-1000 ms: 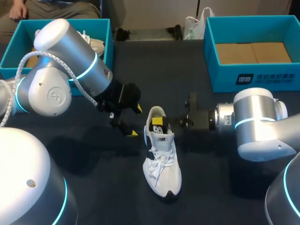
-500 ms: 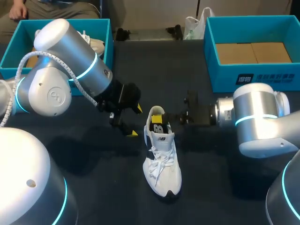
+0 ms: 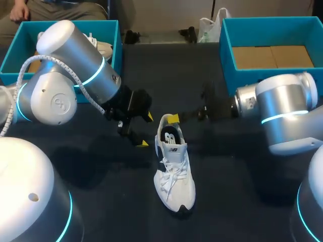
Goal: Take the shoe out of the shoebox, open the shoe tongue, remove and reinsert the insole, then place the shoe into the shoebox
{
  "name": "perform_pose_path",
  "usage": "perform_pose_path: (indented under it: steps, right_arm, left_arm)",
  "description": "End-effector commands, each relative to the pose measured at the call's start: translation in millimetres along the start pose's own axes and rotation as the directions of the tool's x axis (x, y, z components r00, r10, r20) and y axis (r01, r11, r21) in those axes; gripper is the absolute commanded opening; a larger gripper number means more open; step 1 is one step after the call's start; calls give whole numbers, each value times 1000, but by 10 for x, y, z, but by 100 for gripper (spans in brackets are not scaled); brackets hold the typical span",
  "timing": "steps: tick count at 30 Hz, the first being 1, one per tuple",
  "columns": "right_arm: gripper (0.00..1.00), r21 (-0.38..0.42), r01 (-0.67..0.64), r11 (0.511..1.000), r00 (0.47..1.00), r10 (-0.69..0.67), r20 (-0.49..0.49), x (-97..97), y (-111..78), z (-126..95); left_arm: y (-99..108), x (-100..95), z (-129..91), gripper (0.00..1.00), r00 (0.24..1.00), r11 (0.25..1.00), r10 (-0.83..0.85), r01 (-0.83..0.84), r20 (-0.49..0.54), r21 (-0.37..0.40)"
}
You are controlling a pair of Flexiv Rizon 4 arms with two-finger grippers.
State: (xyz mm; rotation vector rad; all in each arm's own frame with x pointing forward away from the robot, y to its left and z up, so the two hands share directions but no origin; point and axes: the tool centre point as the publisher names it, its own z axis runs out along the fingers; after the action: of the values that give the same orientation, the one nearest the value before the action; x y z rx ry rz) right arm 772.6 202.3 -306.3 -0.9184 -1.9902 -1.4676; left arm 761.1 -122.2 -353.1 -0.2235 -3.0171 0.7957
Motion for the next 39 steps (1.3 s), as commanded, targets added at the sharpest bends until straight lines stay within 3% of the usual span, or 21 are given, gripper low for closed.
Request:
perform_pose_path:
  steps: [1,3,16,21,26,28,30,32,35,39]
  right_arm:
    - [43,186,-20,982,1000,16,18,60,81,-162]
    - [44,221,-33,975,999,26,31,60,115,-203]
    - [43,390,-125,912,989,83,123,28,411,-437]
    - [44,445,-198,873,971,113,211,20,575,-515]
    - [42,438,-260,861,932,105,348,34,725,-556]
    - [37,431,-282,857,910,98,402,54,766,-546]
    - [23,415,-305,857,885,94,455,69,798,-531]
    - [17,398,-314,862,869,92,487,98,817,-507]
    - [0,362,-328,872,840,94,535,145,822,-479]
    - [0,308,-323,895,809,93,580,254,812,-416]
  left_arm:
    - [5,10,1,100,1000,1000,0,0,2,0]
    - [5,10,1,100,1000,1000,0,0,2,0]
    - [287,-257,-544,100,1000,997,-20,21,14,-76]
    - [443,-384,-764,100,998,993,-61,64,35,-102]
    - [623,-545,-982,100,994,987,-101,106,46,-121]
    - [691,-612,-1066,100,993,985,-109,114,45,-132]
    - [744,-669,-1156,100,993,983,-109,114,45,-143]
    - [799,-746,-1252,100,992,979,-117,124,51,-159]
    - [875,-867,-1400,100,989,976,-134,142,58,-165]
    - [1027,-1088,-1679,100,986,975,-154,163,68,-152]
